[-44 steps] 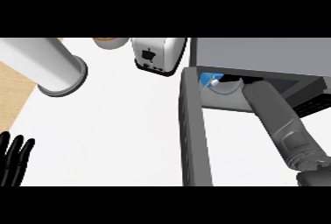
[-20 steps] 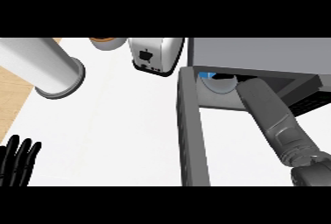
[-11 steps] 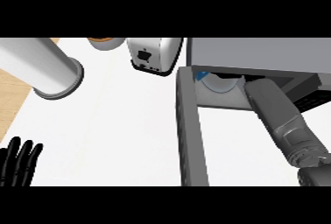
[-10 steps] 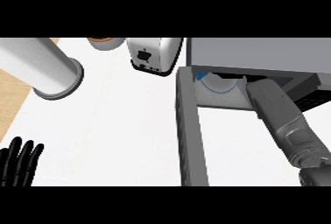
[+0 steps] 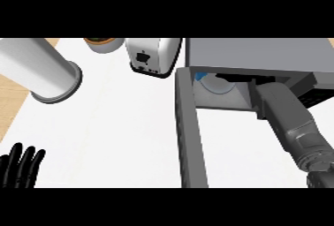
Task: Pick up the milk, place it into the microwave and close the microwave
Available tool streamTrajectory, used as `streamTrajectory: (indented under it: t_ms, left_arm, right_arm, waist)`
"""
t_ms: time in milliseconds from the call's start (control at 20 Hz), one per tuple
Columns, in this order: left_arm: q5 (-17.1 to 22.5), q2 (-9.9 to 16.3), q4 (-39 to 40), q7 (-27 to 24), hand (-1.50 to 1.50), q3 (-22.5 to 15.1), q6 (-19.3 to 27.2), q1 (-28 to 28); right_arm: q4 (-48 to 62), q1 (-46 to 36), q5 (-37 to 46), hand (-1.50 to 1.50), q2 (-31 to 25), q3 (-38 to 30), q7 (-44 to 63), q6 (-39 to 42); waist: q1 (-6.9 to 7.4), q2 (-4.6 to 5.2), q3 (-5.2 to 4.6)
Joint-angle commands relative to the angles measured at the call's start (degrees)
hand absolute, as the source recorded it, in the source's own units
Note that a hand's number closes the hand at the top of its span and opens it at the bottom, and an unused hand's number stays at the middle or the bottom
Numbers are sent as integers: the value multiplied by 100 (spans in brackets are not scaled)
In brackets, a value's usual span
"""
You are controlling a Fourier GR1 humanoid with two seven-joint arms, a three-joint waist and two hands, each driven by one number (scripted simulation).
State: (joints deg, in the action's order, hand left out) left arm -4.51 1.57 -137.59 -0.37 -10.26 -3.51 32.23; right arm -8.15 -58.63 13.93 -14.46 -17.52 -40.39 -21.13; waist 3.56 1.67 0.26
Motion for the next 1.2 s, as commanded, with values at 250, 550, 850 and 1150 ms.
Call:
streamTrajectory:
  t_ms: [250,550,850,1150]
  left_arm:
    - [-47,-127,262,-270,-150,-174,45,89]
    - [-186,-156,379,-69,-150,-228,261,-219]
    - [-87,-85,222,-253,-150,-317,147,152]
    - [-371,-116,289,-293,-150,-790,129,244]
  right_arm:
    - [-291,676,-303,-150,-20,-133,-458,1162]
    - [-394,1229,-329,-150,280,-75,-656,1219]
    - [-415,1631,-390,-150,377,-46,-649,1599]
    - [-599,2336,-686,-150,554,-182,-1035,2203]
  waist:
    - [-268,-147,-23]
    - [-342,-161,-26]
    - [-313,-164,-27]
    - [-375,-184,-24]
